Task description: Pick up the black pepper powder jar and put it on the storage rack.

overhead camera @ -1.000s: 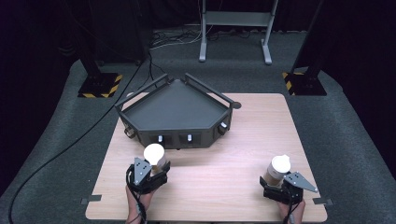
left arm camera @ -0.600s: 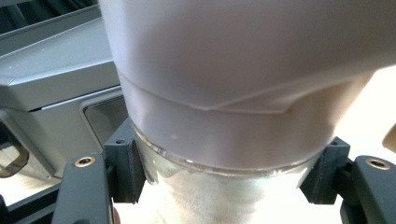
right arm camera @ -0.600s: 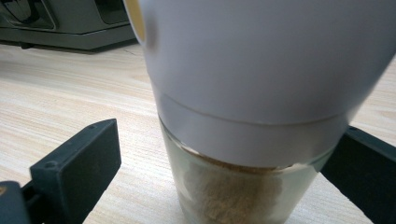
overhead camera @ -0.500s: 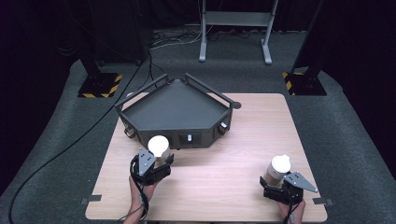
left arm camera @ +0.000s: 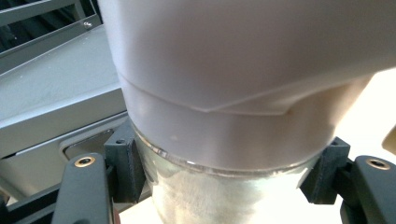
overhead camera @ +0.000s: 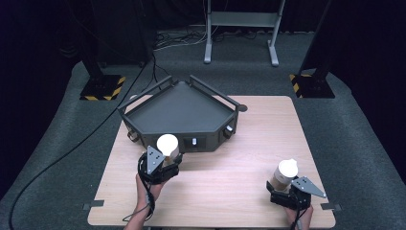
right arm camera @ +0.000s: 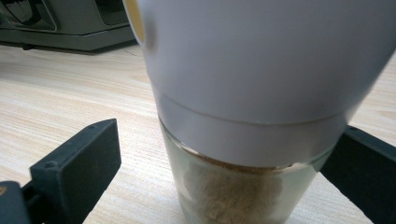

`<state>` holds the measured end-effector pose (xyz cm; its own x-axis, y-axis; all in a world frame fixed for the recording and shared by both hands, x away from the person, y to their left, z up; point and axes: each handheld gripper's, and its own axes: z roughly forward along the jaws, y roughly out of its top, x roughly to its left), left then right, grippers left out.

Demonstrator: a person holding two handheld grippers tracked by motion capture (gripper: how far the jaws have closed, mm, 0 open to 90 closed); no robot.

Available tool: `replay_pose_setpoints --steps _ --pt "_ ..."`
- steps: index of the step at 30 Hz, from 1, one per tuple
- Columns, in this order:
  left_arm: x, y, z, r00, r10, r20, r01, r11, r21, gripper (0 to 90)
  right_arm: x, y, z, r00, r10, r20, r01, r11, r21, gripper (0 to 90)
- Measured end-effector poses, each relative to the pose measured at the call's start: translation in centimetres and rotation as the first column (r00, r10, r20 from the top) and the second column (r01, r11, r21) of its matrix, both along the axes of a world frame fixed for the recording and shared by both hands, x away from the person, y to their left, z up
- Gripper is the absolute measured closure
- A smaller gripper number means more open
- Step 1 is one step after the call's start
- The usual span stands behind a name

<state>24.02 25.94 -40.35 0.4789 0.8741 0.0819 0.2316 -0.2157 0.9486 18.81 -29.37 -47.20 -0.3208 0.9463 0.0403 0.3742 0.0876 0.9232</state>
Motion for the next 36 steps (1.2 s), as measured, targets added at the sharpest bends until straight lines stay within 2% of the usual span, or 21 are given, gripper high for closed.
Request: replay_pose_setpoints --steps 15,21,28,36 --pt "1.3 -0.8 1.2 0.9996 -0.023 0.017 0.023 0.9996 0.017 30.7 0.0 0.0 0.0 1.0000 0.001 0.002 -0.001 1.0000 0.001 0.0" --pt "1.9 -0.9 1.5 0.9994 -0.034 0.010 0.034 0.9993 0.017 30.7 -0.1 0.0 -0.1 1.0000 -0.002 0.005 0.002 1.0000 0.001 0.0" --pt "2.5 -0.8 1.9 0.9988 -0.048 0.005 0.048 0.9988 -0.001 30.7 0.0 0.0 0.0 1.0000 0.000 0.003 0.000 1.0000 0.000 0.0" --pt "3.4 -0.6 2.6 0.9979 -0.065 -0.001 0.065 0.9979 -0.003 30.7 -0.1 0.0 -0.1 1.0000 -0.001 0.004 0.001 1.0000 0.000 0.0"
